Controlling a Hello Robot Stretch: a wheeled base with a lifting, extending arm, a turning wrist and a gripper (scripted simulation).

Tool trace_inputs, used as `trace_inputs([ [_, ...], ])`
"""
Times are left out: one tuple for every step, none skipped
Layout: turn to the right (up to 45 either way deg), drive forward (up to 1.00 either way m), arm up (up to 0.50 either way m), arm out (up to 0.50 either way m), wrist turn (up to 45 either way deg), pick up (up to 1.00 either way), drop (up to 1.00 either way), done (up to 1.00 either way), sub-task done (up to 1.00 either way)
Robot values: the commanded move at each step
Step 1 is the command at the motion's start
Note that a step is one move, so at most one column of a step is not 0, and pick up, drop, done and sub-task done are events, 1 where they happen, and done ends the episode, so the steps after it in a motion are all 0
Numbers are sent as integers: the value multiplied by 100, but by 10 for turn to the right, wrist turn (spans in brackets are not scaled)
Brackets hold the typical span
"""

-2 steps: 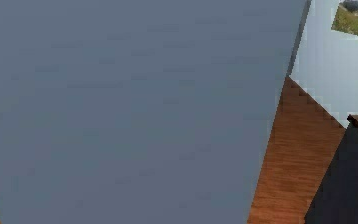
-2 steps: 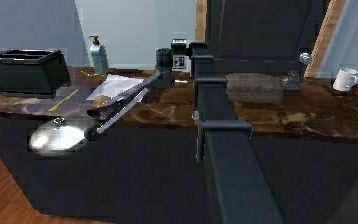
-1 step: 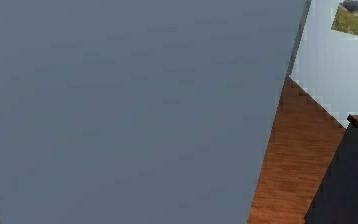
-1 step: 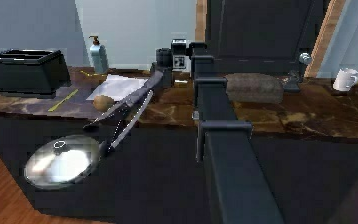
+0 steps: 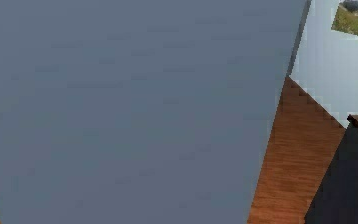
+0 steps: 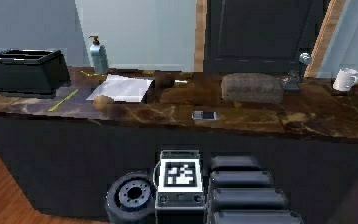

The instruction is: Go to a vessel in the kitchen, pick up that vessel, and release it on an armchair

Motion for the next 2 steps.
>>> trace_inputs([
  [-450,0,0,0,0,0,0,0,0],
  [-450,0,0,0,0,0,0,0,0],
])
